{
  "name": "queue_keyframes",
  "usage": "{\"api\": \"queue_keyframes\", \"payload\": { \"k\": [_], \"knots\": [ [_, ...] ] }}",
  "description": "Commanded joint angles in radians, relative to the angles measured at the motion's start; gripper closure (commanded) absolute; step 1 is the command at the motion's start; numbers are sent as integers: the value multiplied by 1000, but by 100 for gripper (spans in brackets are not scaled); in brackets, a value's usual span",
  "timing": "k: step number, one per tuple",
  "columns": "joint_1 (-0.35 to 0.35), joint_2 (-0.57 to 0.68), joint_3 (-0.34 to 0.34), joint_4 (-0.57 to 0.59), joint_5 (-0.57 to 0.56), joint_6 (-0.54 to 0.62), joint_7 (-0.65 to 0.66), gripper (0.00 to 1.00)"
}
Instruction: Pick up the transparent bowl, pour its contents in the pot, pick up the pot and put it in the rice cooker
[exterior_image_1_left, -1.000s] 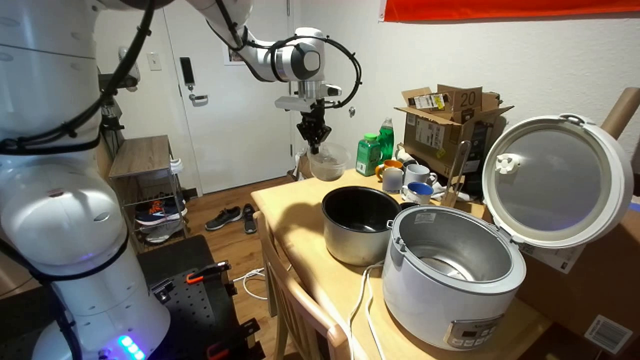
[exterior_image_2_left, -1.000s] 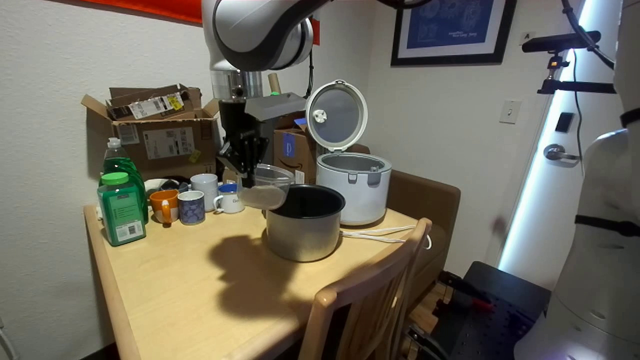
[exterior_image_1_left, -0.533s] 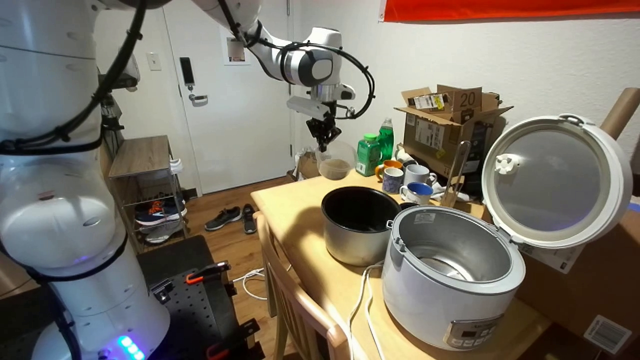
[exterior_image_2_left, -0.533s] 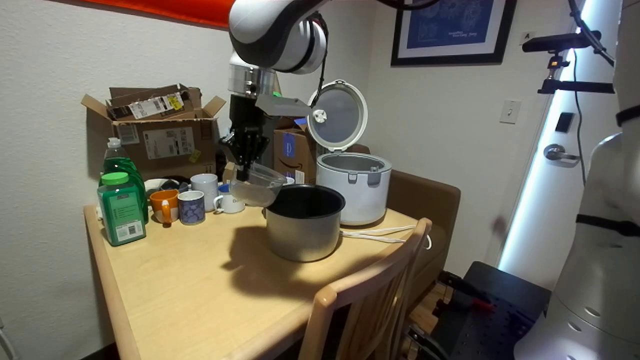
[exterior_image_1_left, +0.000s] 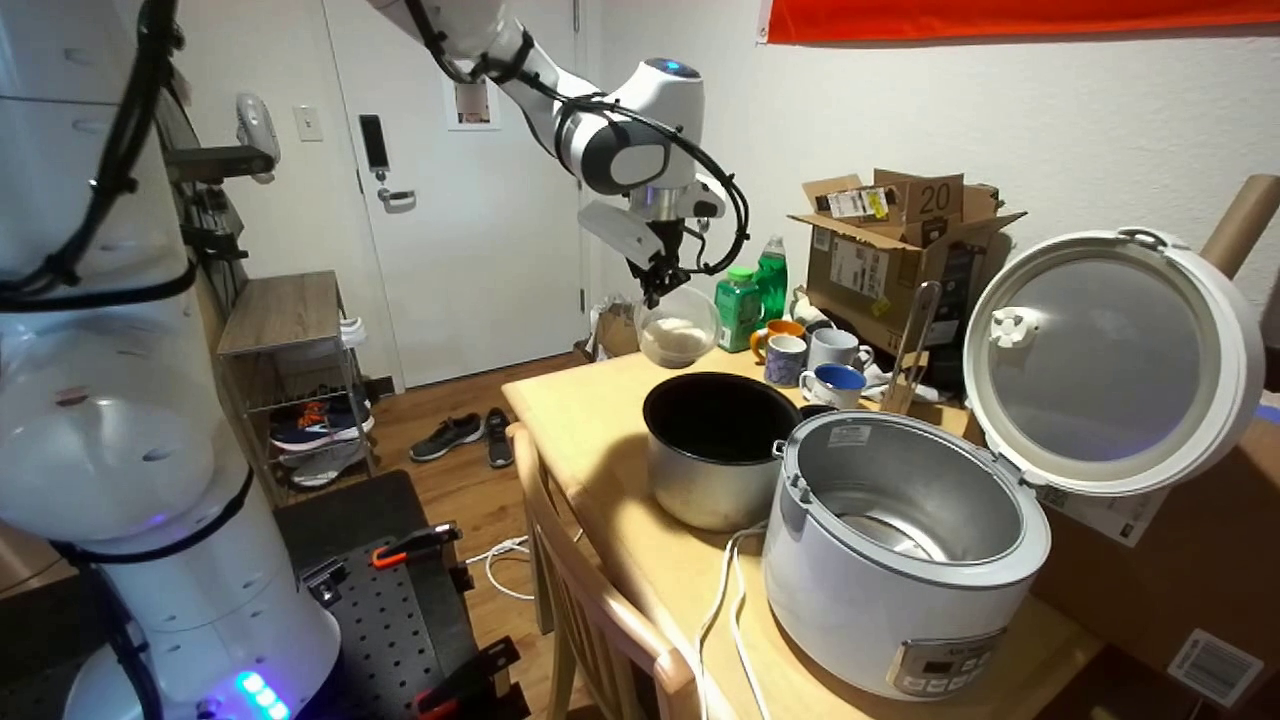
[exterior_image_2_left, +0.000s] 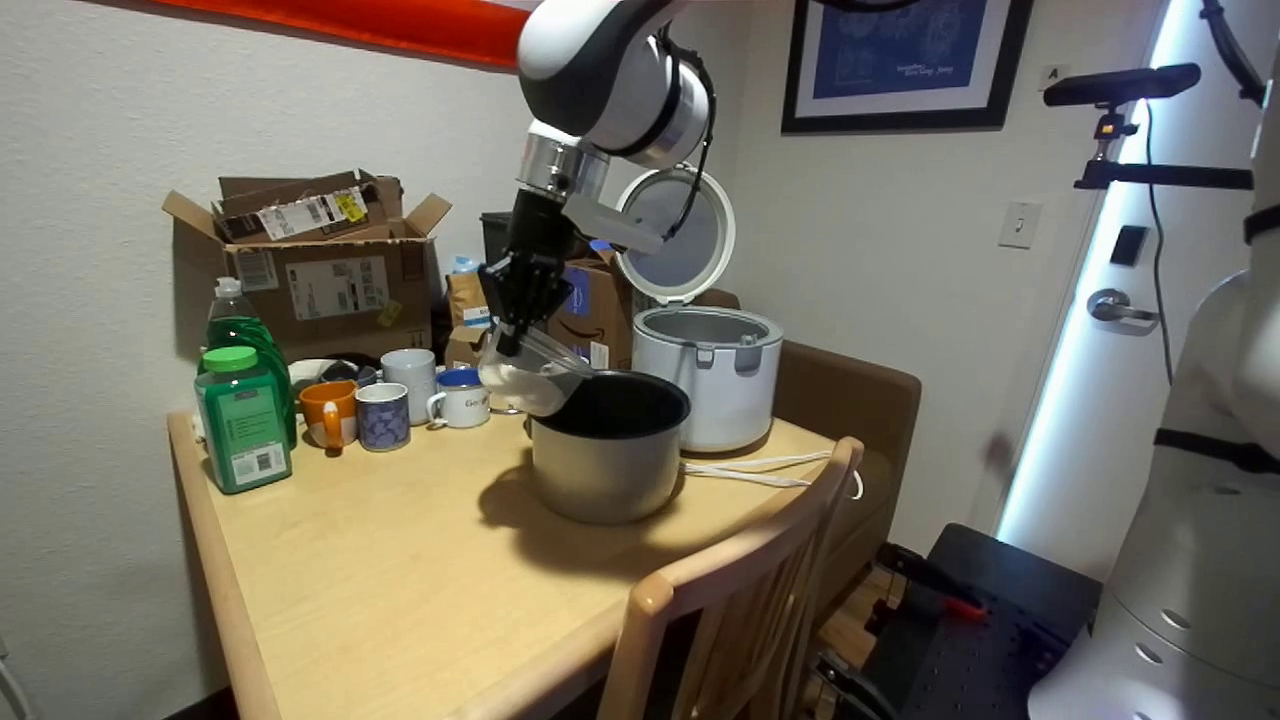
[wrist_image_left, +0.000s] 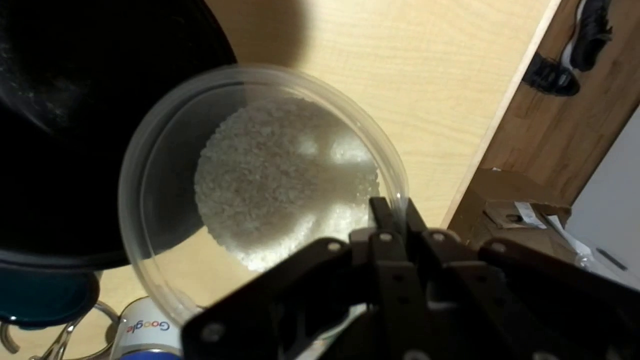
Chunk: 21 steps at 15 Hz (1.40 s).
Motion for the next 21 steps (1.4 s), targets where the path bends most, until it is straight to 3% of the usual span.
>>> {"api": "queue_keyframes", "payload": {
  "k": [1, 9, 21],
  "knots": [
    [-29, -104, -3, -134, 124, 97, -94, 98],
    [-60, -99, -60, -175, 515, 159, -427, 98],
    [-85, -74, -100, -117, 869, 38, -840, 98]
  ]
}}
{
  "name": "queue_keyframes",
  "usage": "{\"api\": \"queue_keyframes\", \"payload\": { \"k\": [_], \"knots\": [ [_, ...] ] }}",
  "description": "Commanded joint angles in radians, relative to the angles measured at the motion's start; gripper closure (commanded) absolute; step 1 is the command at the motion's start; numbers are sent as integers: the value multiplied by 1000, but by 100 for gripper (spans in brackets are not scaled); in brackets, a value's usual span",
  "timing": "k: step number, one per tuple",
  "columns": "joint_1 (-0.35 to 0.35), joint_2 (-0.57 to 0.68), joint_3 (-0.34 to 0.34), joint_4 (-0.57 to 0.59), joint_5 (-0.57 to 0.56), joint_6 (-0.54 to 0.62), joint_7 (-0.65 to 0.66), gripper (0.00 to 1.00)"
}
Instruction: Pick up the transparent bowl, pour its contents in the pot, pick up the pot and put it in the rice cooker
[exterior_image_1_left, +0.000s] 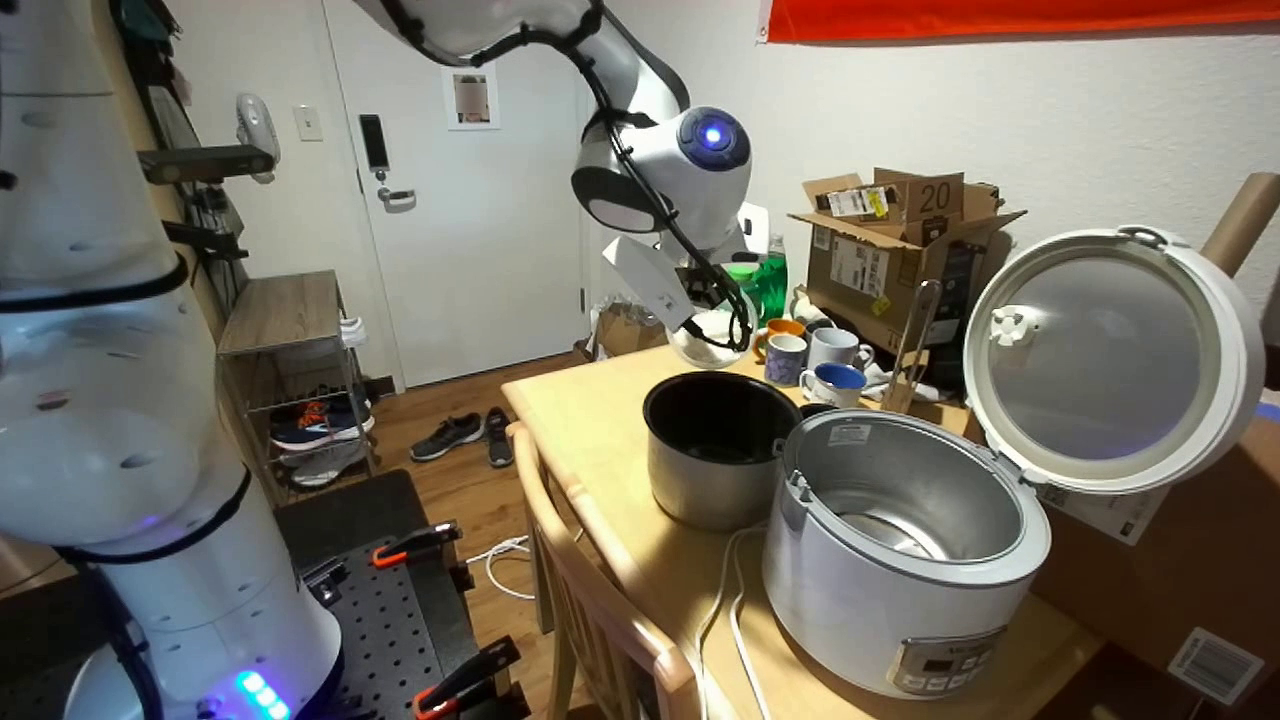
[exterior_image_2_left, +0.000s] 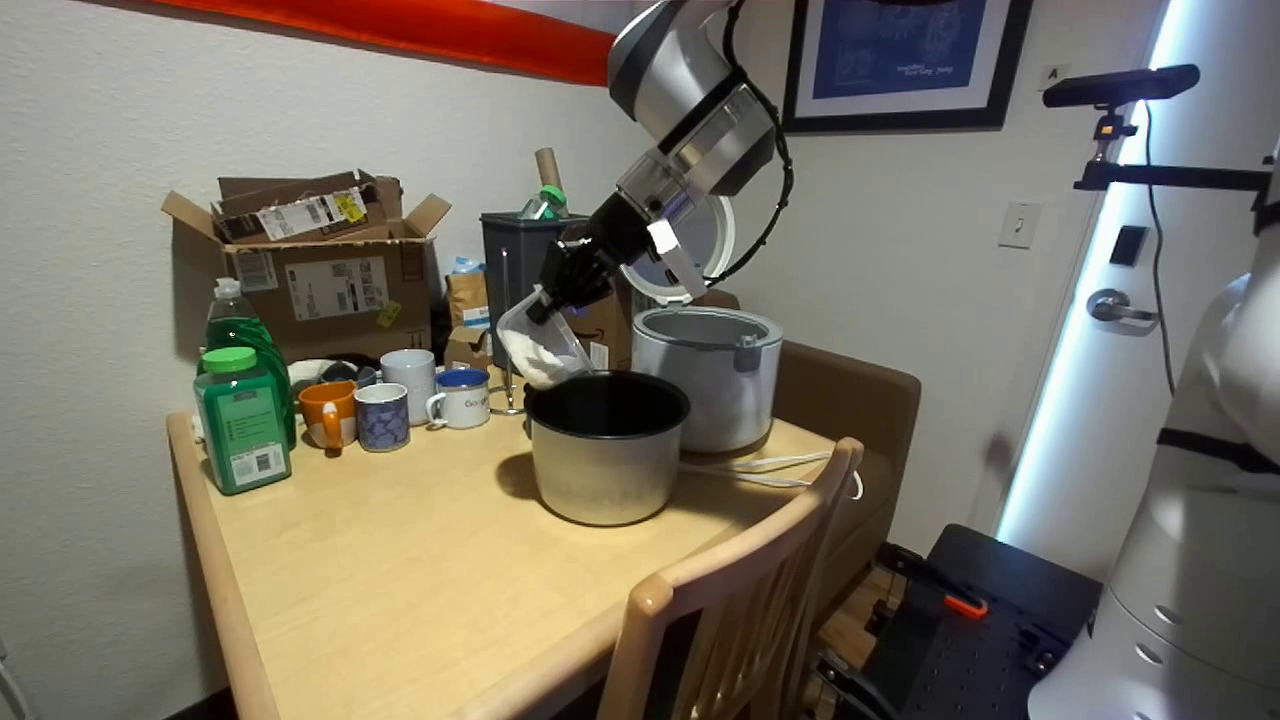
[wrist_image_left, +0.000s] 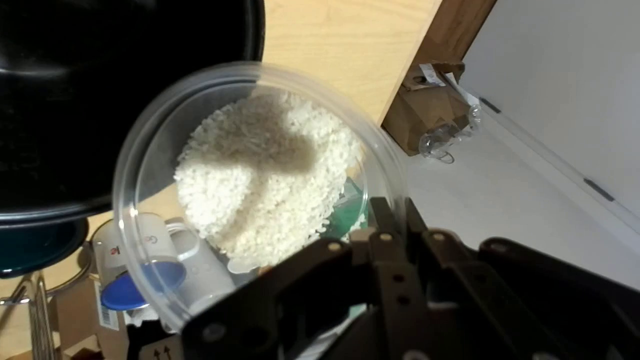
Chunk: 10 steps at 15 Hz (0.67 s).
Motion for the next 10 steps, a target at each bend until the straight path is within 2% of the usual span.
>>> {"api": "queue_keyframes", "payload": {
  "k": [1, 7, 10],
  "knots": [
    [-16, -8, -12, 12, 95, -71, -103, 98],
    [-36, -32, -43, -34, 277, -167, -303, 98],
    [-46, -36, -61, -51, 324, -233, -373, 98]
  ]
}}
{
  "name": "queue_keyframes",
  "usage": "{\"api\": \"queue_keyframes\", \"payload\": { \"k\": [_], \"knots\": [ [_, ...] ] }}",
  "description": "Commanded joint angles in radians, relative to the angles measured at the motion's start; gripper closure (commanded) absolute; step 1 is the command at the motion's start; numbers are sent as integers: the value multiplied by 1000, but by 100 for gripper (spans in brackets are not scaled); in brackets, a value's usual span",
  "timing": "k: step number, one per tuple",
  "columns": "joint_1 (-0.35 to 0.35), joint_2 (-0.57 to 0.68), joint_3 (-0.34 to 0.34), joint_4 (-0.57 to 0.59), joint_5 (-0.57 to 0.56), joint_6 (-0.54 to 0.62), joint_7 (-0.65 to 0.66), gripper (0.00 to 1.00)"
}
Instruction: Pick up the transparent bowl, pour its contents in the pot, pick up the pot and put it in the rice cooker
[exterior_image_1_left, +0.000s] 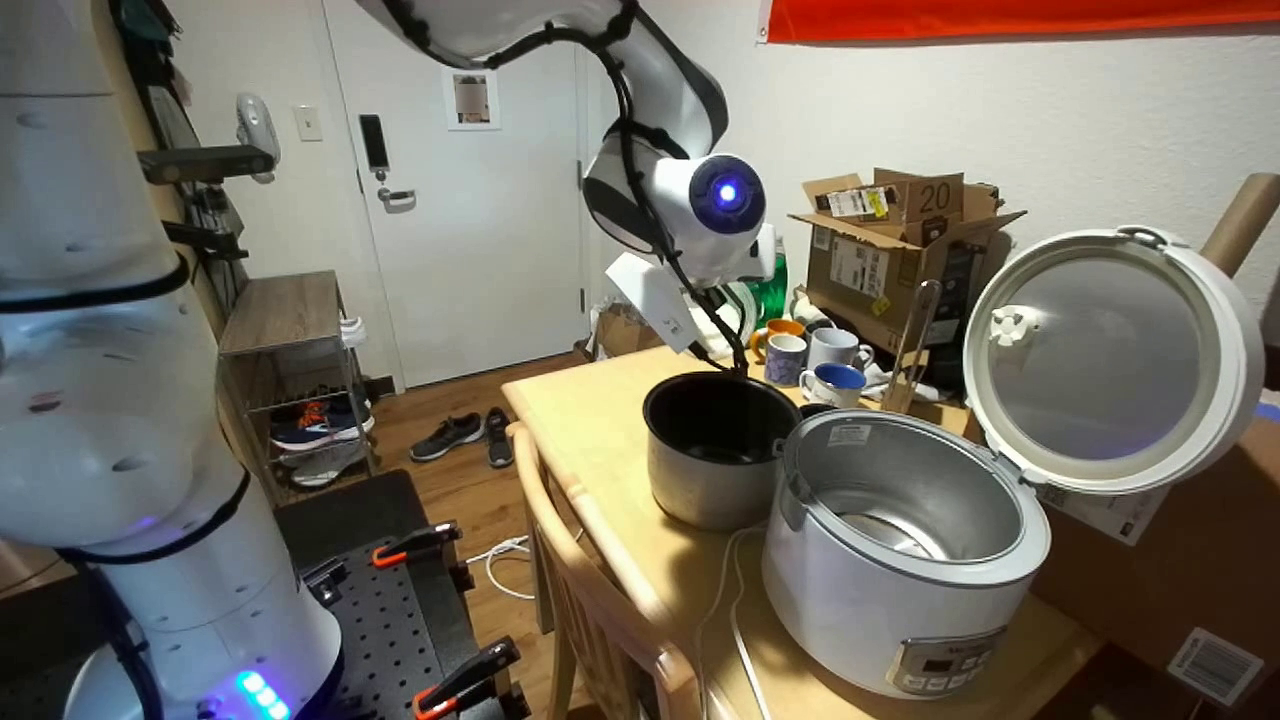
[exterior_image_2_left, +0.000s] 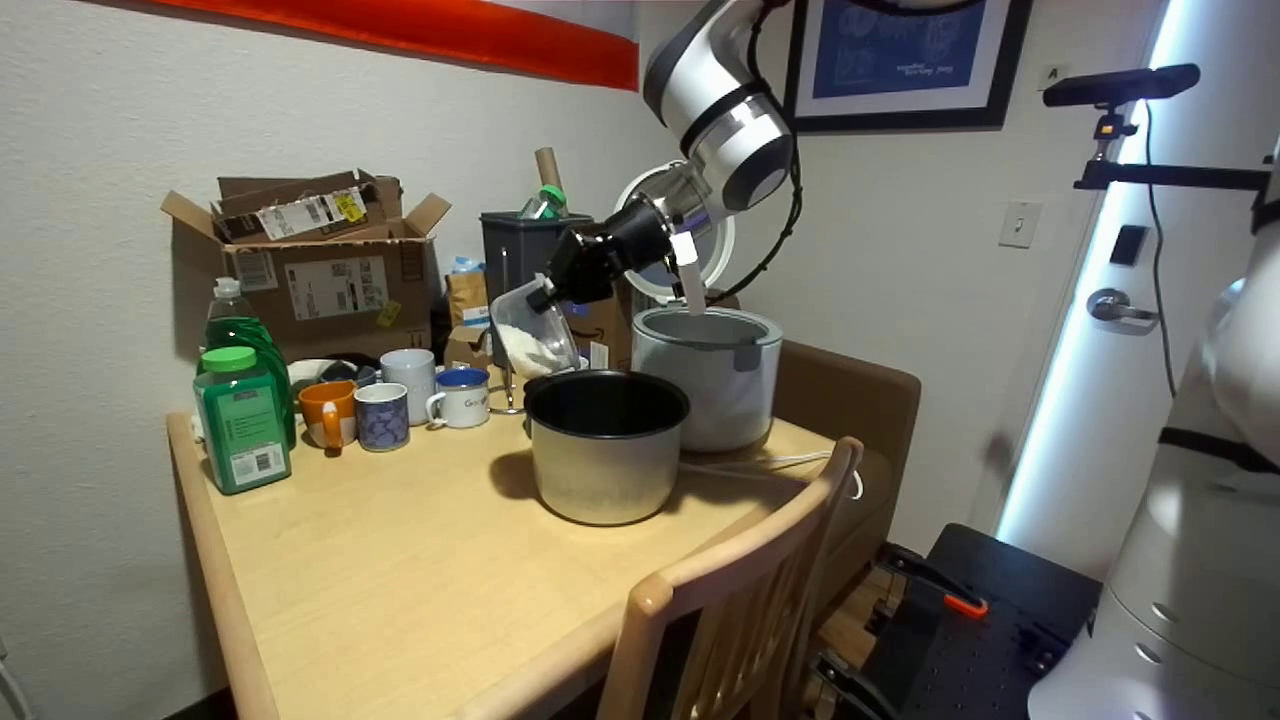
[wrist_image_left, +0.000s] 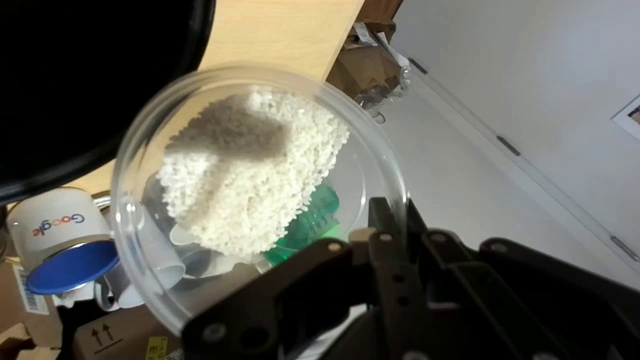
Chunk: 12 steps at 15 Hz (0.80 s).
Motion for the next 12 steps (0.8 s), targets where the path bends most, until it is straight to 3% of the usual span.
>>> {"api": "queue_keyframes", "payload": {
  "k": [1, 12],
  "knots": [
    [-22, -37, -18, -40, 64, -89, -95, 98],
    [-60, -103, -69, -166, 202, -246, -311, 98]
  ]
}}
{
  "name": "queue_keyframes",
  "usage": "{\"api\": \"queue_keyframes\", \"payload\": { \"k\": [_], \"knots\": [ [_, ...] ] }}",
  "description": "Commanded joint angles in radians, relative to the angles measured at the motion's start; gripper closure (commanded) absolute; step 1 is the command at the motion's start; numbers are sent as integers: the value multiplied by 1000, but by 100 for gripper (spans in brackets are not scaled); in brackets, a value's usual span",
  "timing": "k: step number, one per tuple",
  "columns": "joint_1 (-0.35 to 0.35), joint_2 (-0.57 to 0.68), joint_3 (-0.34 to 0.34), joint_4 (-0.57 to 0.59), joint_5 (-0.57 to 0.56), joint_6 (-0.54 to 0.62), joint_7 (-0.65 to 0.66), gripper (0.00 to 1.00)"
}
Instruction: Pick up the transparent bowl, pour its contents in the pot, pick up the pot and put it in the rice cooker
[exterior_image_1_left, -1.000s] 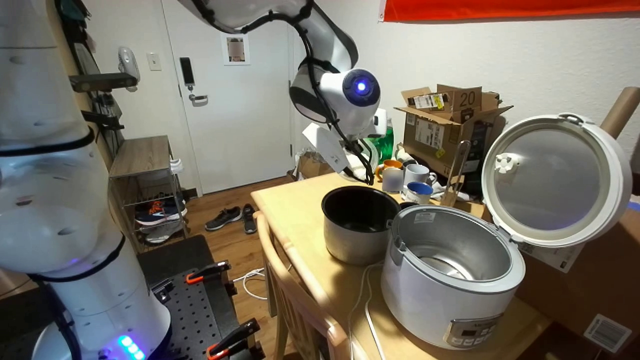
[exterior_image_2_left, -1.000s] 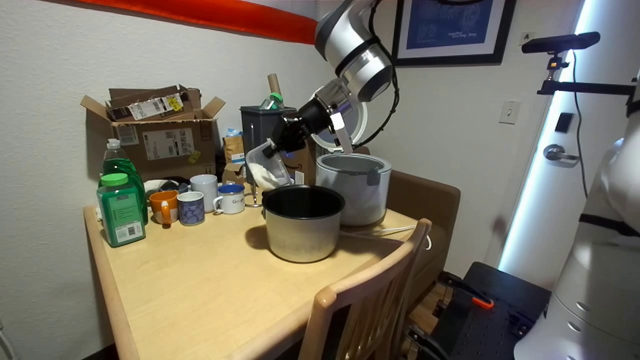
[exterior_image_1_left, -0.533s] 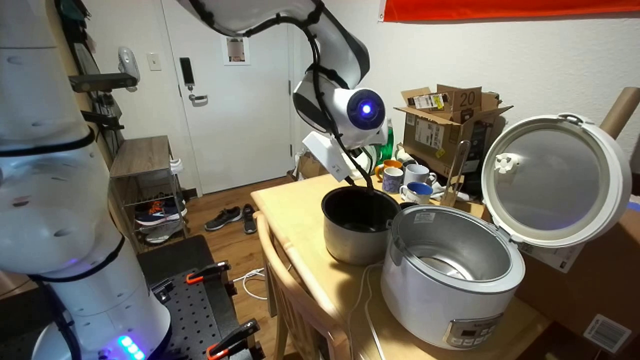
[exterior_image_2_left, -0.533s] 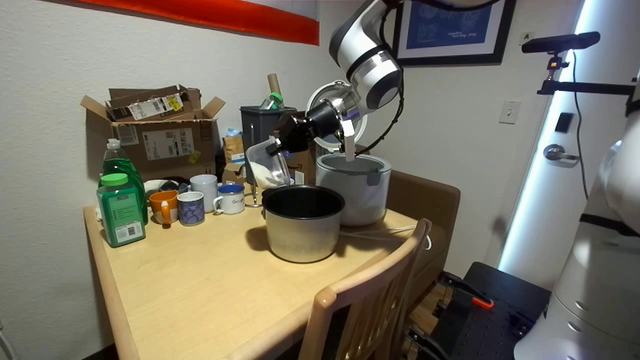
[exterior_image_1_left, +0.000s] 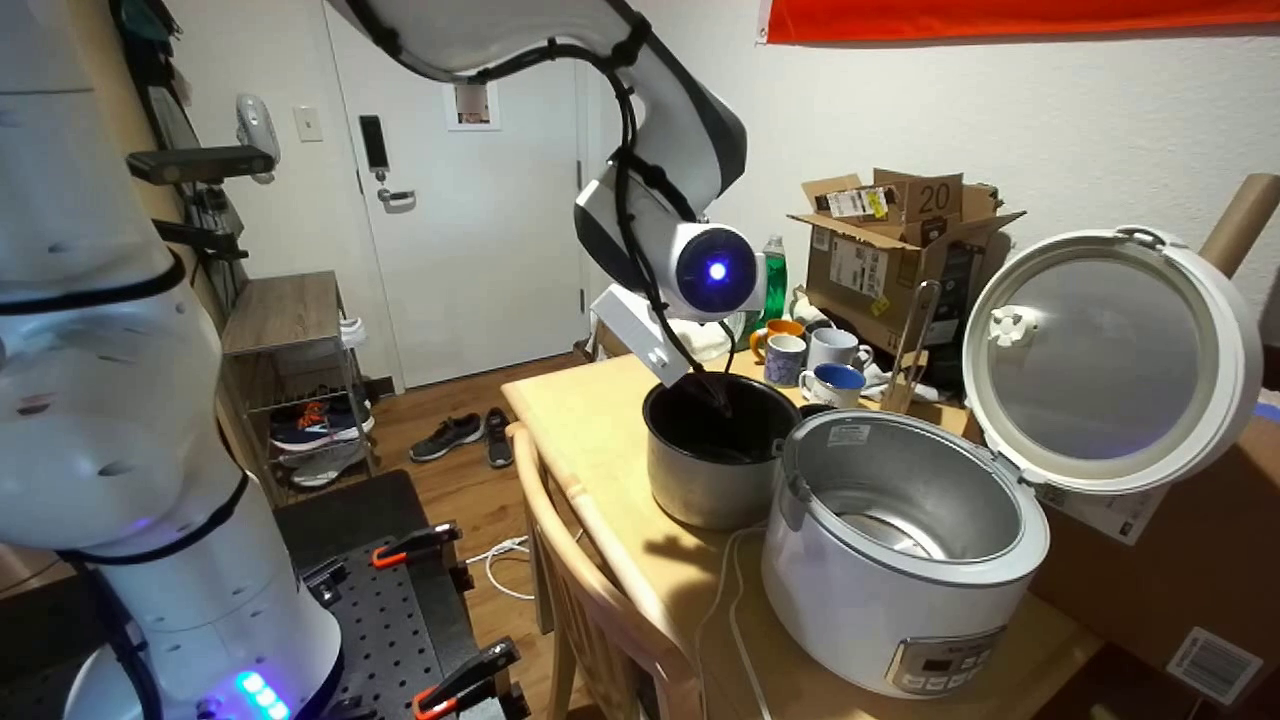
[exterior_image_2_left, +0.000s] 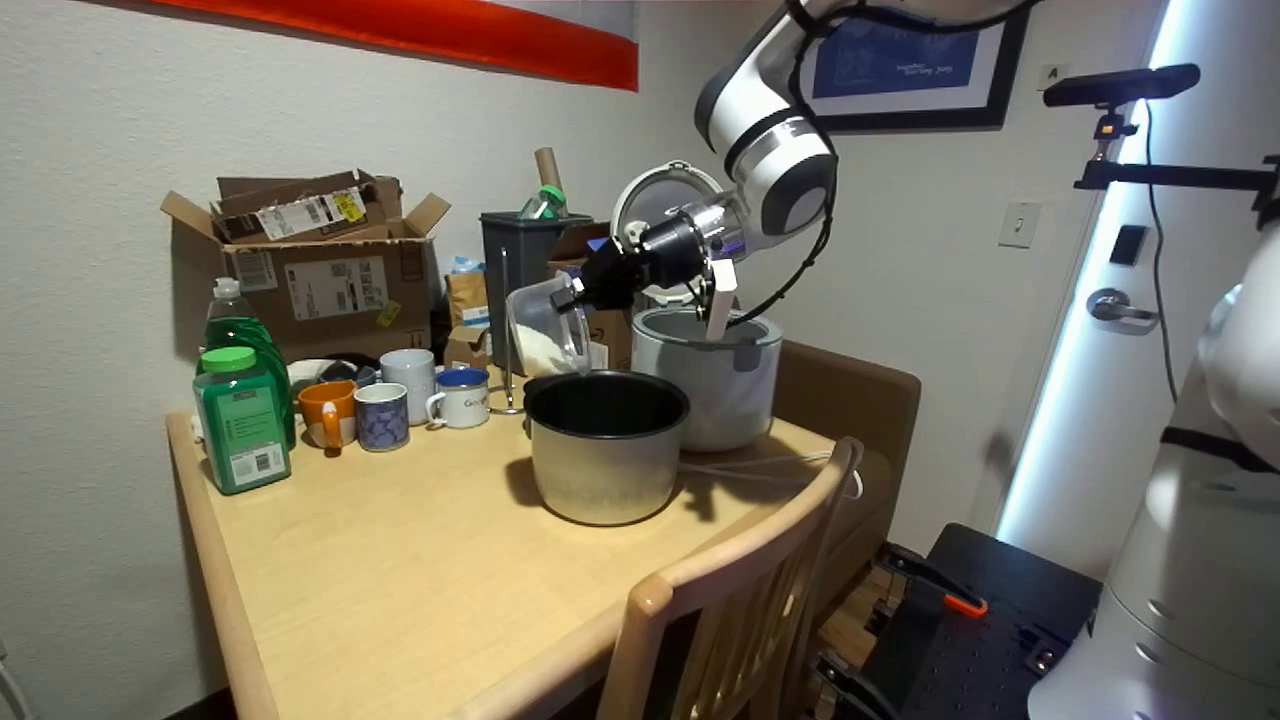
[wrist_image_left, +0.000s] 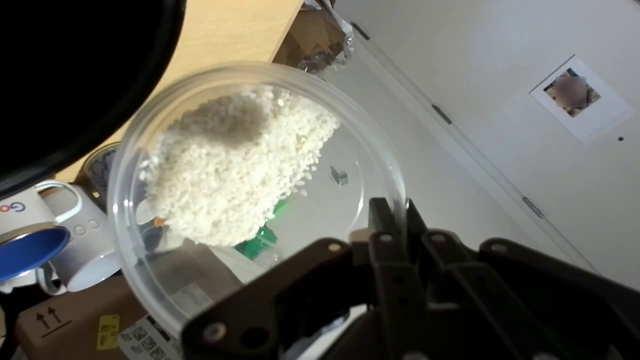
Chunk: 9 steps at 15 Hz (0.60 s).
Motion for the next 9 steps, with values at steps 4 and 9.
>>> {"api": "queue_keyframes", "payload": {
  "k": [4, 9],
  "knots": [
    [-29, -71, -23, -69, 48, -99, -77, 98],
    [-49, -76, -43, -91, 74, -161, -119, 98]
  ]
}}
